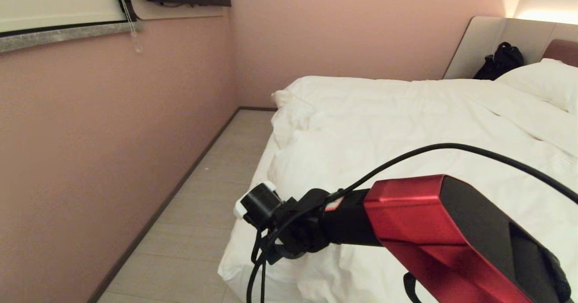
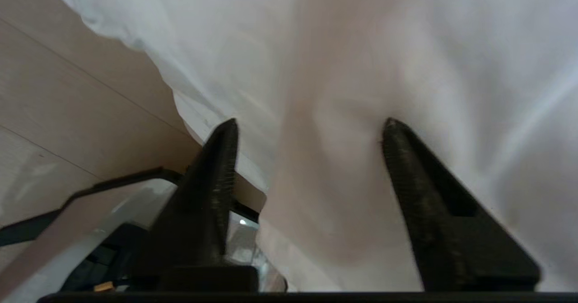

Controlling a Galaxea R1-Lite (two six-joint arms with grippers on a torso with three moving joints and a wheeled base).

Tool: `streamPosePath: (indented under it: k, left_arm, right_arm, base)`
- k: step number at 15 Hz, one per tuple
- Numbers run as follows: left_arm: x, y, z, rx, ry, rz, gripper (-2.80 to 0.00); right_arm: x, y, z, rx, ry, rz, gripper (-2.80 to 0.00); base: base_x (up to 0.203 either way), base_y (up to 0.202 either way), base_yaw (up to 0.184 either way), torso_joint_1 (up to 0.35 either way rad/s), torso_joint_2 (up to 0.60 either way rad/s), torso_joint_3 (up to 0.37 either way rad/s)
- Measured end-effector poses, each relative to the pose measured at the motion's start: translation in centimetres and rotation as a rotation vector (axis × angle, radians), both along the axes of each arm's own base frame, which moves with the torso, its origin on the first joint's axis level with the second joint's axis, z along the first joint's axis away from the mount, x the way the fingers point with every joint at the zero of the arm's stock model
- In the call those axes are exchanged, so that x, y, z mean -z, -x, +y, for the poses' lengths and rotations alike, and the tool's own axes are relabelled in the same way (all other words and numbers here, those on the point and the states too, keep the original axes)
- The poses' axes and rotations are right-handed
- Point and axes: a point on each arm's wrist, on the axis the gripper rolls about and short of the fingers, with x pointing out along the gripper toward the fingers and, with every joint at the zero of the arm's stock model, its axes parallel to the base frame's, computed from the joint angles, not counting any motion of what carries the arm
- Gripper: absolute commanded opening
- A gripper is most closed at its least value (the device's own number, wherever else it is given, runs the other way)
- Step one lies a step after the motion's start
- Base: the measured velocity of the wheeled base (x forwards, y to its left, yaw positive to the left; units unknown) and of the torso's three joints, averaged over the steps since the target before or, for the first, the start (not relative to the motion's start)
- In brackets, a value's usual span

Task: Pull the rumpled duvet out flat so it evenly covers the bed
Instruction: Flatten the corners of the folded blanket

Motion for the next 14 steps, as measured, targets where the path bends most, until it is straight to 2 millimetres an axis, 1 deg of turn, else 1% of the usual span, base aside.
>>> streamPosePath:
  k: [3, 5, 9, 11, 14]
  left_arm:
    - [0.0, 0.0, 0.0, 0.0, 0.0, 0.0, -2.8]
    - [0.0, 0.0, 0.0, 0.0, 0.0, 0.0, -2.8]
    - [0.0, 0.0, 0.0, 0.0, 0.0, 0.0, -2.8]
    - [0.0, 0.0, 0.0, 0.0, 0.0, 0.0, -2.8]
    - [0.0, 0.0, 0.0, 0.0, 0.0, 0.0, -2.8]
  right_arm:
    - [2.2, -0.3, 0.2, 0.019, 0.06, -0.005, 0.0]
    - [3.3, -0.7, 0.3, 0.033, 0.086, -0.008, 0.0]
    - [4.9, -2.1, -0.8, 0.091, 0.158, -0.012, 0.0]
    - [5.7, -2.4, -1.1, 0.111, 0.196, -0.022, 0.0]
    - [6.3, -2.7, -1.2, 0.126, 0.221, -0.037, 0.0]
  base:
    - [0.0, 0.0, 0.0, 0.0, 0.0, 0.0]
    - [0.0, 0.0, 0.0, 0.0, 0.0, 0.0]
    - [0.0, 0.0, 0.0, 0.0, 0.0, 0.0]
    - [0.0, 0.0, 0.0, 0.0, 0.0, 0.0]
    - [0.0, 0.0, 0.0, 0.0, 0.0, 0.0]
